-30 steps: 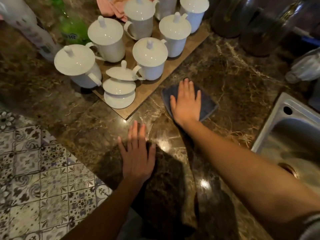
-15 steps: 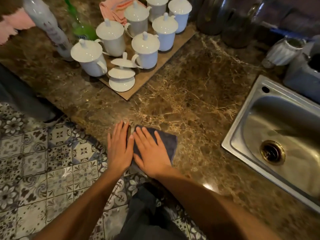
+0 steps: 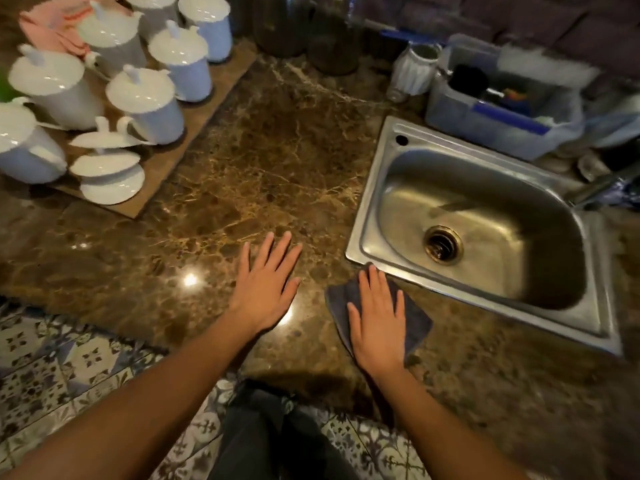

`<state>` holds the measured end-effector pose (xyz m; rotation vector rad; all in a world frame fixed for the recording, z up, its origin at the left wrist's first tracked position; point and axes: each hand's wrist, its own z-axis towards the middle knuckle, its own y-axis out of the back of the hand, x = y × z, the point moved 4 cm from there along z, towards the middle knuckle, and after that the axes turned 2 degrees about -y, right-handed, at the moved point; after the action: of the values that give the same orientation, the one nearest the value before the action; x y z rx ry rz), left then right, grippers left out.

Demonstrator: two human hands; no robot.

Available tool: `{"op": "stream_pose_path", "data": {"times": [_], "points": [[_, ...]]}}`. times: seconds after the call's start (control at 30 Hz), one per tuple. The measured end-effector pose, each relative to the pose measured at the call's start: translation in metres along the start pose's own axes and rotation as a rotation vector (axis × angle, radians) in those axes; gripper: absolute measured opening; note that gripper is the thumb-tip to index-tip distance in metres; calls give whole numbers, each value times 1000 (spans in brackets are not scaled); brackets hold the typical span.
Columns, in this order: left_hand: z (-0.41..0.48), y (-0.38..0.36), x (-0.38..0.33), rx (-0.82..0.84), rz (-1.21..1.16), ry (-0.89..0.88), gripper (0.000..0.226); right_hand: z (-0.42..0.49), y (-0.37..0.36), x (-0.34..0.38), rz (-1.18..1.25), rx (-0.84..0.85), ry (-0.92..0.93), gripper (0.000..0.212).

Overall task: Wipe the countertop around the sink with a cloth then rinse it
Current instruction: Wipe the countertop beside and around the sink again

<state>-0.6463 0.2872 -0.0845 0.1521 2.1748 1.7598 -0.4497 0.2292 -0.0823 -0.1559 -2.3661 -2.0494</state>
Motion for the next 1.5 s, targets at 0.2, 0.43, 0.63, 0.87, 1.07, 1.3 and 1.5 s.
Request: {"op": "stream_pose_path", "data": {"times": [0.2, 0.43, 0.63, 0.87, 1.07, 1.3, 1.5], "points": [[56, 0, -10, 24, 91, -100, 60, 40, 6, 0, 43, -89, -161, 59], [124, 7, -8, 31, 87, -143, 61, 95, 8, 12, 73, -92, -246, 61], [162, 10, -10, -80, 14, -22, 58, 146, 12, 14, 146, 25, -234, 61], [161, 9, -10, -121, 13, -42, 58, 250, 22, 2, 304, -157, -266, 61], [164, 7, -7, -57, -41, 6, 58, 331, 36, -13, 253, -207, -251, 59], [164, 8, -7, -48, -32, -5, 58, 357, 40, -18, 234, -177, -246, 58], [164, 7, -9, -54, -28, -23, 57, 294, 37, -2, 404, -229, -197, 56]]}}
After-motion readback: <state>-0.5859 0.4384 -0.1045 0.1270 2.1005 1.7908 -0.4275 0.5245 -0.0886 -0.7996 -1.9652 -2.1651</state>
